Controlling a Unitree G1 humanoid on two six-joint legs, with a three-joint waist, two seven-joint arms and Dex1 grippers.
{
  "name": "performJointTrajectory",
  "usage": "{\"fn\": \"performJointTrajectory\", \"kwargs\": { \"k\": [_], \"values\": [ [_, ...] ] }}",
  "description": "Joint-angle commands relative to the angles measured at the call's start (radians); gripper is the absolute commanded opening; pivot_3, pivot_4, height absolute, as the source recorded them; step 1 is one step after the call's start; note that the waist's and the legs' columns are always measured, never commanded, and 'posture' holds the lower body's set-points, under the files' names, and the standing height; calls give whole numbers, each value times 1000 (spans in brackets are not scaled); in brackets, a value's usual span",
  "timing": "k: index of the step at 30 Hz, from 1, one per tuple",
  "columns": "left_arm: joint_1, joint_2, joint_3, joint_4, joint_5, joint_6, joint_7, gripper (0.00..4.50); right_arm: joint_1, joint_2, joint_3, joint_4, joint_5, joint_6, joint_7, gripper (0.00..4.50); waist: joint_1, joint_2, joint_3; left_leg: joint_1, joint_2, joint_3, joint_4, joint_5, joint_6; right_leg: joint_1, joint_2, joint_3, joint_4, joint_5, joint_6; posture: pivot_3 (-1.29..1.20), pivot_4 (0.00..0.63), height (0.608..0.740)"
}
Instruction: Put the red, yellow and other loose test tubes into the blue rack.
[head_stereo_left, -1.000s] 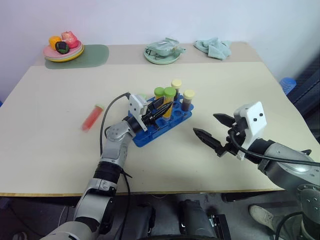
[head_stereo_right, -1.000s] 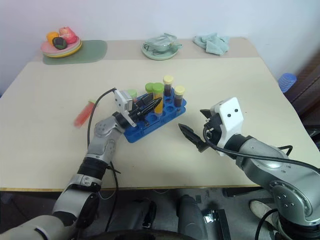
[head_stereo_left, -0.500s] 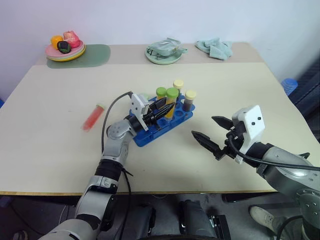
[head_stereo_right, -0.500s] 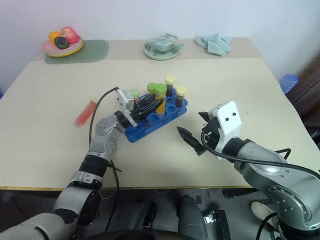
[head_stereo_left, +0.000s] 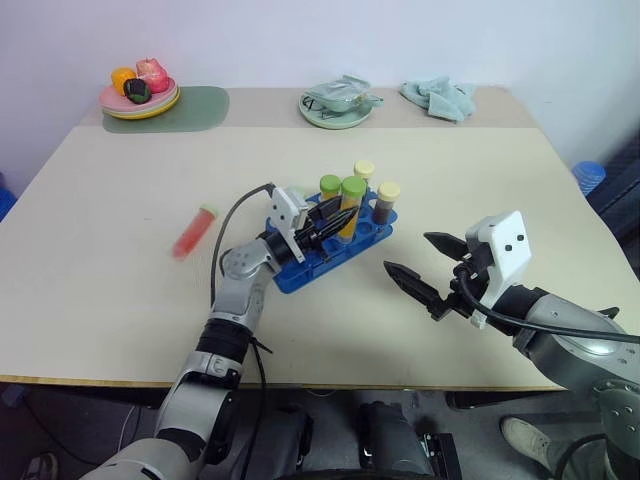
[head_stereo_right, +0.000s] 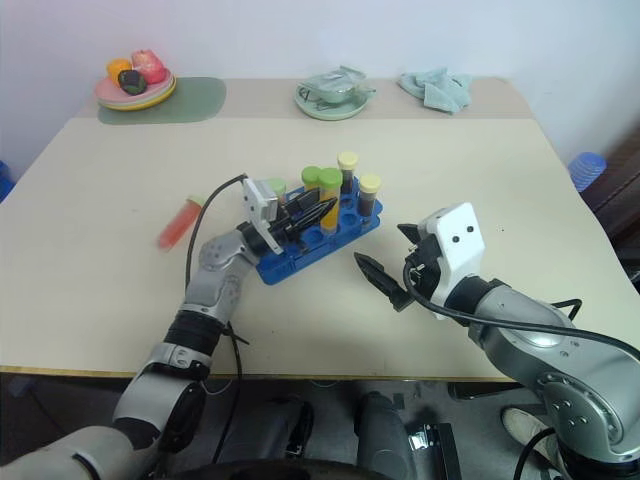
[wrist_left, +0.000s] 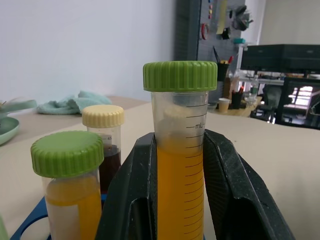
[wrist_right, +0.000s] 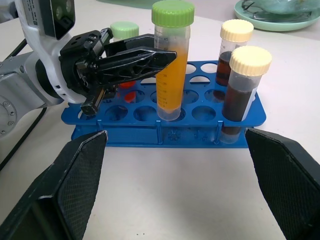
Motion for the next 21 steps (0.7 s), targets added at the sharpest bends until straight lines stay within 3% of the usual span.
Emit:
{"fn": "performJointTrajectory", "kwargs": {
  "k": [1,21],
  "values": [
    [5,0,-20,10,31,20,14,687,1,-12,-24,-41,15,-26,-7,4500,0,0,0,0,0,0,0,0,0,0,0,0,0,0,0,0,150,740],
    [26,-3,10,-110,-33,56,-4,687,-20,-17,-21,-35,38,-27,-35,4500,0,0,0,-1,0,-1,-2,-1,1,1,0,0,-7,1,2,0,150,740]
  ]
}}
